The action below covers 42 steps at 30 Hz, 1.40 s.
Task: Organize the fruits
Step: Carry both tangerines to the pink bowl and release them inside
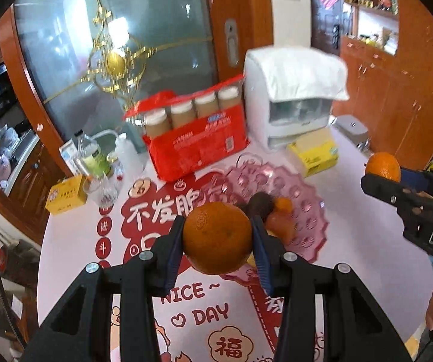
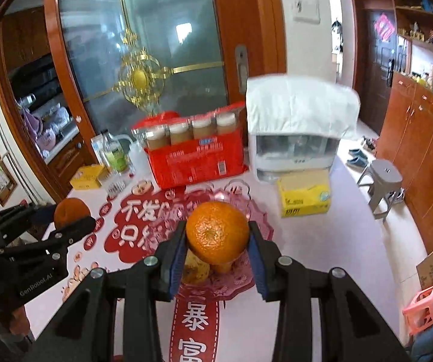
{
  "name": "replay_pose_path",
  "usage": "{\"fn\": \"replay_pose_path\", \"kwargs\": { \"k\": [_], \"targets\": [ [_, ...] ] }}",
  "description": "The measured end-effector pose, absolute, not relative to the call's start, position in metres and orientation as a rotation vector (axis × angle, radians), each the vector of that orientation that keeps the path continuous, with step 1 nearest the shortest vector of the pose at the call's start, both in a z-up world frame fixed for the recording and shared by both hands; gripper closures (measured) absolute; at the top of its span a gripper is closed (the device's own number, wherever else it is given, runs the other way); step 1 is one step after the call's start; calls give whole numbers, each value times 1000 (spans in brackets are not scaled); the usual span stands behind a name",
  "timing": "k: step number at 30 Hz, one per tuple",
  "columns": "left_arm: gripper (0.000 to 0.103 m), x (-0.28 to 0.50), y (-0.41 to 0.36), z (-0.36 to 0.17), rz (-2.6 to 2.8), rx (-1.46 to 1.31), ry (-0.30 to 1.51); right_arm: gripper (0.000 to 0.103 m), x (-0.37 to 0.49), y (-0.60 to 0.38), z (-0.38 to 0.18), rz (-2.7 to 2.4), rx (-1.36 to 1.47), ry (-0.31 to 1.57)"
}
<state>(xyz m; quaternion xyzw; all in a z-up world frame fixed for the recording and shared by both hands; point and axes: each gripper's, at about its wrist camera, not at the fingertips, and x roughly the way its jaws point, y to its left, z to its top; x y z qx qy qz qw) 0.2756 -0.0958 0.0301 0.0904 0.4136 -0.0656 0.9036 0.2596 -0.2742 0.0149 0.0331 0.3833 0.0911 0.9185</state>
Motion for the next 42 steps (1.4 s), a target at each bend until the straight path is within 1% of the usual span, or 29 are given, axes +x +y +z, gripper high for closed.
{"fn": "replay_pose_path", "kwargs": {
  "k": [13,16,23,24,25,26,27,28,29,31,42],
  "targets": [
    [62,356,-107,-108,-71,146,1140,64,328,-276,-136,173,47,1068],
    [62,372,-109,-130,-70,115,1185,64,337,-277,-153,173,40,1091],
    [60,392,-109,-156,-70,55,1236,63,354,-278,-175,185,51,1108],
    [58,393,-109,-158,-71,53,1240,63,355,-278,-177,190,61,1108],
    [47,394,-109,-158,-71,54,1237,63,357,-279,-179,196,73,1109],
    [41,394,-109,-157,-62,60,1224,63,358,-278,-180,198,80,1110],
    [31,394,-109,-155,-49,69,1203,62,357,-279,-179,199,89,1101],
    [24,393,-109,-152,-44,78,1181,59,358,-278,-178,199,91,1087],
    [22,393,-108,-149,-42,80,1166,55,357,-278,-176,197,87,1068],
    [19,392,-108,-144,-41,79,1143,52,357,-278,-172,194,85,1045],
    [19,379,-102,-133,-39,44,1135,52,348,-270,-166,211,92,1023]
  ]
}}
